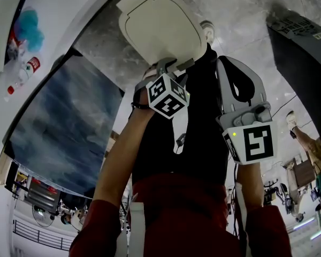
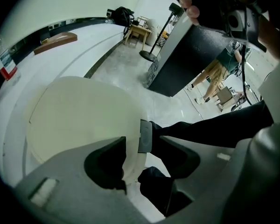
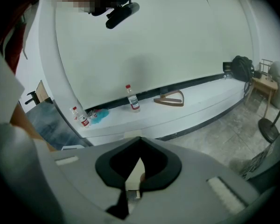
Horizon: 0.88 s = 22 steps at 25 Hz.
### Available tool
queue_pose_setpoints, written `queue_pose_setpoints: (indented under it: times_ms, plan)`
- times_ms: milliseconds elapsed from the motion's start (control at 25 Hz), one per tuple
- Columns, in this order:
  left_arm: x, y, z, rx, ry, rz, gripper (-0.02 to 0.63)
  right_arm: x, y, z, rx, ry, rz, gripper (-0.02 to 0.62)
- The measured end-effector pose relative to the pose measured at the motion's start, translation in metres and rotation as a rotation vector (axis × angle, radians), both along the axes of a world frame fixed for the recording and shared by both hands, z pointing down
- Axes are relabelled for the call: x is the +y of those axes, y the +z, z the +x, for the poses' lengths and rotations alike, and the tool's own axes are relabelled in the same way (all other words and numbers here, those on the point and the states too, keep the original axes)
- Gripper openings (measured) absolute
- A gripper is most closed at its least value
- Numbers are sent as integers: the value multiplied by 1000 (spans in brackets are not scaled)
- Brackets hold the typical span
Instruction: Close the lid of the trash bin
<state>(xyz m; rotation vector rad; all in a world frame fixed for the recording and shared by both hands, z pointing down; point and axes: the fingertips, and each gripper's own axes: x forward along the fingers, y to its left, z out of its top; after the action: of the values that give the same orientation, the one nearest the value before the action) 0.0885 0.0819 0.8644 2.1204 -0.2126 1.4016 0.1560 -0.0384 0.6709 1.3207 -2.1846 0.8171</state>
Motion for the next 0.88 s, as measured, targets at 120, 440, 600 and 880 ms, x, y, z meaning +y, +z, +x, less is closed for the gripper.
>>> queue_pose_setpoints:
  times_ms: [120, 440, 600, 880]
  plan:
    - [-1, 6, 0, -6, -21, -18, 222, 1, 2, 1, -1, -4, -4, 0]
    - [6, 14, -2, -12, -32, -29, 207, 0, 4, -3, 0, -8, -2, 0]
    - [4, 14, 0, -15, -40, -40, 207, -6, -3, -3, -3, 7, 2, 0]
    - [6, -16, 1, 22, -91, -39, 207, -15, -35, -5, 13, -7, 56, 0]
